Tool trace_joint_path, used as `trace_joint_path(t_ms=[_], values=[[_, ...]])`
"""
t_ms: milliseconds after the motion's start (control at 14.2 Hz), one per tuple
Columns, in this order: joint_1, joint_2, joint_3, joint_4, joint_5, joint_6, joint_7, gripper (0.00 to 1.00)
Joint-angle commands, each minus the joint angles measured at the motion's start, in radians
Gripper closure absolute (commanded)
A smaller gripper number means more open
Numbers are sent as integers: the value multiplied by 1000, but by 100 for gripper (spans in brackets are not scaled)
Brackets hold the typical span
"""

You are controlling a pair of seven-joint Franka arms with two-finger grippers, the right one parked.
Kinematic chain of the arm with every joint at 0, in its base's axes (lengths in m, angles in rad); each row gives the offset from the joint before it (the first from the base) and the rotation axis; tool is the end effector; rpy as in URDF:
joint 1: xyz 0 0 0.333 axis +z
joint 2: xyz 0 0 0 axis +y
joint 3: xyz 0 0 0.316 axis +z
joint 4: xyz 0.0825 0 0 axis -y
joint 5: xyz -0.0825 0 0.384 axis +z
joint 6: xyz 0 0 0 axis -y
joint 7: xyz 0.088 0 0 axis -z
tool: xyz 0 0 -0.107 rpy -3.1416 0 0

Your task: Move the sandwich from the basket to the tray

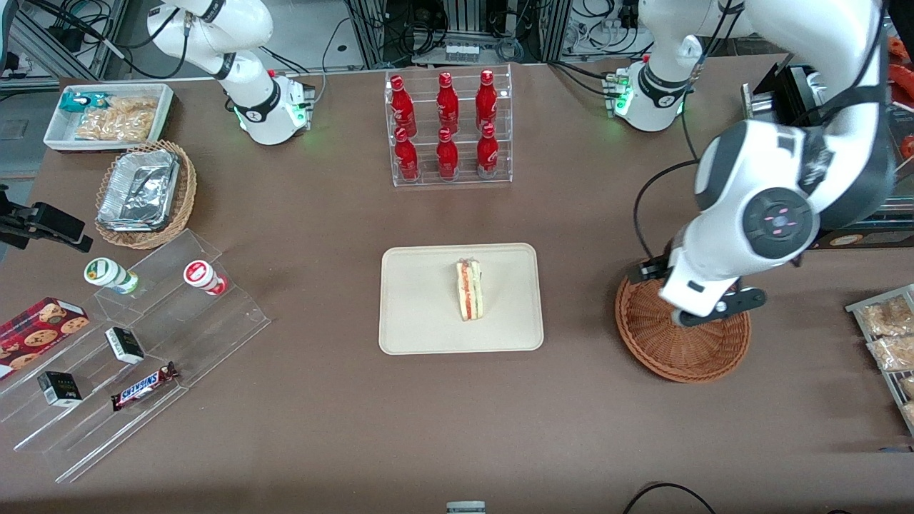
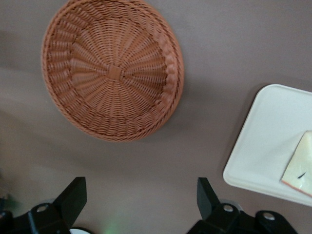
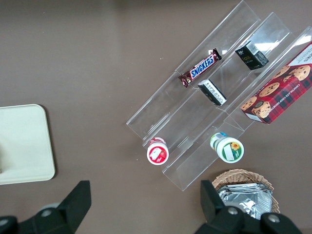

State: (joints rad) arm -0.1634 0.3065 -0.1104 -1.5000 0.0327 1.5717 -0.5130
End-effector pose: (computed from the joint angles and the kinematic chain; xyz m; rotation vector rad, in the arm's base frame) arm 0.6068 -0.1585 0.4763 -3.0146 -0.3582 0.3287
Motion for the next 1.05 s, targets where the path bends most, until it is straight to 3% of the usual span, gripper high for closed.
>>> trace_joint_path(t_ms=[0,421,982], values=[[74,-102,-9,-74,-31,-25,127,0],[231,-256,-49,-118,-40,-91,385,0],[242,-336,-46,-155,-5,-50,441,0]])
